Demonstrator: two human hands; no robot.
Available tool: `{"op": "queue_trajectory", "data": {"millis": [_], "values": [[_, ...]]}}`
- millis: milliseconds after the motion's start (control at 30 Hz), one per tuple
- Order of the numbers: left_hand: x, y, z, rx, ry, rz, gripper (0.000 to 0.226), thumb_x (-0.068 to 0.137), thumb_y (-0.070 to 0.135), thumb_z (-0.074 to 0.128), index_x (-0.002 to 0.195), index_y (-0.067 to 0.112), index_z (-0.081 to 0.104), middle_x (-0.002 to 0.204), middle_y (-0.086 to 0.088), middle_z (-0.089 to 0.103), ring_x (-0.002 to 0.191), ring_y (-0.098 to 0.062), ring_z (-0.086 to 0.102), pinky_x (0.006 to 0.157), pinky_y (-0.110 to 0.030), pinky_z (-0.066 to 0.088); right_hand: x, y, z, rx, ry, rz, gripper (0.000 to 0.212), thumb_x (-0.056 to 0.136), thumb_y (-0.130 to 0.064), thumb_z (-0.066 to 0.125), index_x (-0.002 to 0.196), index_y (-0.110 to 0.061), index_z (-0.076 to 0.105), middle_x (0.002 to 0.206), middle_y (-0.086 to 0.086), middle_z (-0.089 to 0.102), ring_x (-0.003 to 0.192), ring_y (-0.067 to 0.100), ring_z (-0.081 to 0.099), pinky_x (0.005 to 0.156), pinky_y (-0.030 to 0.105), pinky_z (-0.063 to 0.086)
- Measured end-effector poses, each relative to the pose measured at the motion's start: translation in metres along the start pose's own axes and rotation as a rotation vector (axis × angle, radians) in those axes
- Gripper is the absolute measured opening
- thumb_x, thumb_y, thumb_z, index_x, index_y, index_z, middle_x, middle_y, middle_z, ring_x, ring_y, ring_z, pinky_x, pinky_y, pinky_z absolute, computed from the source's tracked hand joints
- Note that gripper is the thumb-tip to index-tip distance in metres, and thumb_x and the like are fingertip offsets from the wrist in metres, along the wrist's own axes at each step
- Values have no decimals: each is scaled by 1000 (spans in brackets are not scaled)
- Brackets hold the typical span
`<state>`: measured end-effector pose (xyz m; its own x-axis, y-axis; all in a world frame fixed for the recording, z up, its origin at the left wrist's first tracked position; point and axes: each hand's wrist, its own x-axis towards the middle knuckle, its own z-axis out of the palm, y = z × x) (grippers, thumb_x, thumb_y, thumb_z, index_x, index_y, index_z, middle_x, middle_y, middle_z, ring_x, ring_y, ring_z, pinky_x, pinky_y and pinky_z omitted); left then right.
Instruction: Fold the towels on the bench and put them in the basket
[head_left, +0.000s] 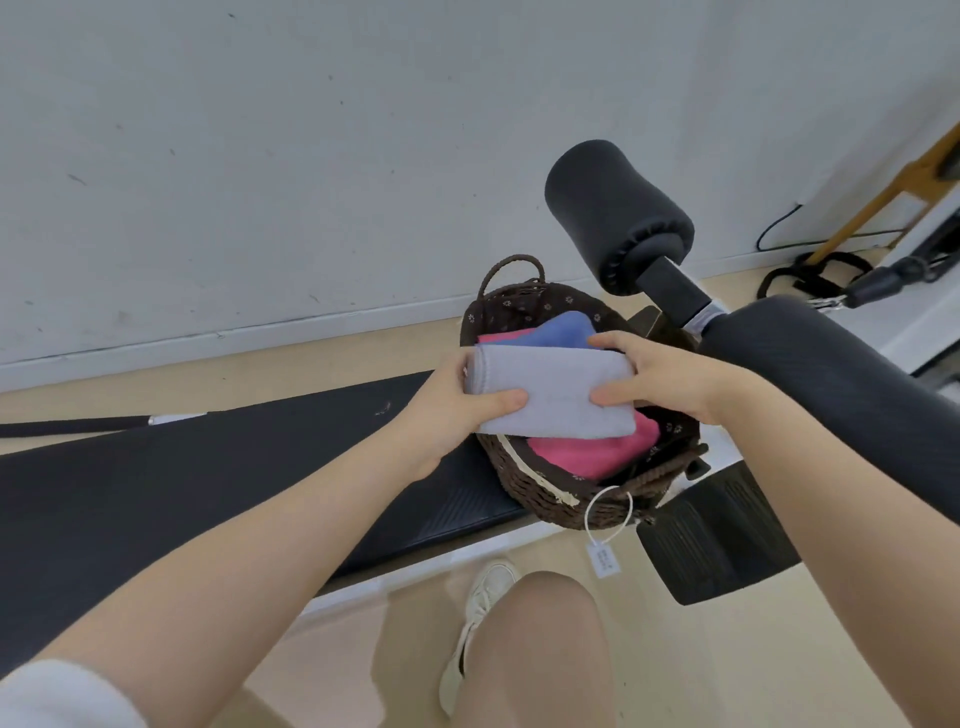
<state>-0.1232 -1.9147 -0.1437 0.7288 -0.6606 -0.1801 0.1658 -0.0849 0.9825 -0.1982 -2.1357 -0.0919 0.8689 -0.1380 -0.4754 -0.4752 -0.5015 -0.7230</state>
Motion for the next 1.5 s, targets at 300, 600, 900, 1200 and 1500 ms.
{"op": "queue_trajectory", "data": {"millis": [300,600,900,1200,1500], "values": [[29,7,39,1195,18,40,32,82,47,52,97,20,54,80,5,49,101,-21,45,83,-38,23,33,8,-1,-409,334,97,70,90,-6,40,150,-16,6,142,19,41,123,33,46,95,33,38],[47,-6,39,1451,144,128,89,74,48,57,147,23,14,154,-11,5,143,-29,5,113,-52,3,48,21,11,-1144,276,-241,82,88,-6,42,150,-22,-9,157,9,-20,146,29,-8,118,43,5],[63,-10,32,1539,-71,7,88,83,52,45,150,11,5,156,-17,11,145,-26,11,118,-42,-4,66,22,6,-1164,72,-6,88,83,-15,40,147,-16,-20,155,4,-27,146,19,-15,118,41,-7],[55,-17,31,1375,23,51,46,75,29,58,119,23,48,157,-11,-5,143,-37,-12,113,-52,-11,55,11,10,-1154,227,-48,71,84,-17,44,148,-10,14,159,7,-5,147,21,-3,120,39,5],[16,-34,-7,1032,52,298,88,70,67,26,146,21,29,158,-3,5,147,-21,-1,118,-35,4,25,-4,18,-792,243,-195,68,87,-4,48,149,-11,22,159,8,9,147,21,7,117,29,9]]}}
